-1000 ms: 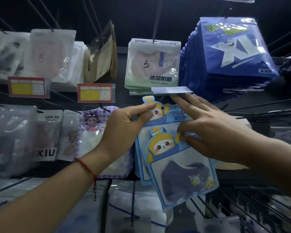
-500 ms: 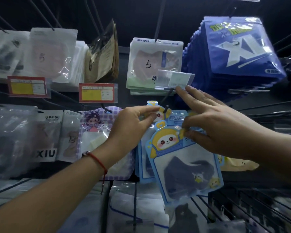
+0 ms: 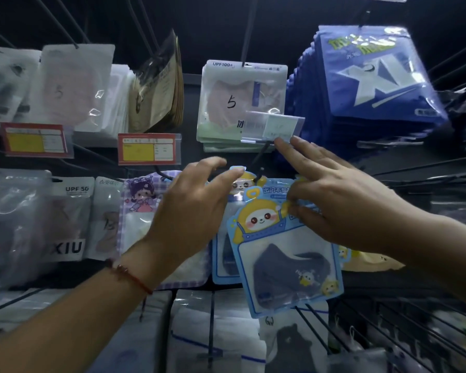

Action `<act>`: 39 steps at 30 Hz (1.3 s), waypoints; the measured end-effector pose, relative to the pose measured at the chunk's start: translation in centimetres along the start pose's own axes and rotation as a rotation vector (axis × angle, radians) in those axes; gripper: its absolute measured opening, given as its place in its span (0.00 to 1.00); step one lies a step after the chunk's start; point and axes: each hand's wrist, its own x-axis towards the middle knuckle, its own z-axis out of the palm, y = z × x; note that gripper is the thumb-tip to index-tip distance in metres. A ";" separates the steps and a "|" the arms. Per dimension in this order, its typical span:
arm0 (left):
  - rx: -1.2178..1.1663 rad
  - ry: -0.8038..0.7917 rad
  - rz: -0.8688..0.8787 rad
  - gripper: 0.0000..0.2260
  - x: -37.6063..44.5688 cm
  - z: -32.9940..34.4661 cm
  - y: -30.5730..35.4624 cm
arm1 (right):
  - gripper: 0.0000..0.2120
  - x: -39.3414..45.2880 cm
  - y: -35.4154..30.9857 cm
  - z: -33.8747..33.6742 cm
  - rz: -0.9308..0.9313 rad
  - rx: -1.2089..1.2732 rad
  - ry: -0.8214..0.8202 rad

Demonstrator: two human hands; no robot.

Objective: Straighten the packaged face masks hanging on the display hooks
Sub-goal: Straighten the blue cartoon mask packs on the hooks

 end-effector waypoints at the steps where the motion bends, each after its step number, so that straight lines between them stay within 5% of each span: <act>1: -0.079 0.007 -0.023 0.15 -0.3 -0.9 0.6 | 0.13 0.0 0.0 0.1 -0.003 -0.001 0.003; 7: -0.386 -0.199 -0.150 0.22 -1.9 -2.7 3.5 | 0.13 0.0 -0.2 0.9 -0.003 0.017 0.074; 24: -0.358 -0.056 -0.168 0.15 1.2 -0.2 1.2 | 0.30 -0.3 -0.4 1.5 0.043 -0.055 0.107; 39: 0.306 -0.156 -0.042 0.19 0.3 2.6 -0.1 | 0.33 -2.0 -0.4 3.0 0.090 -0.006 -0.023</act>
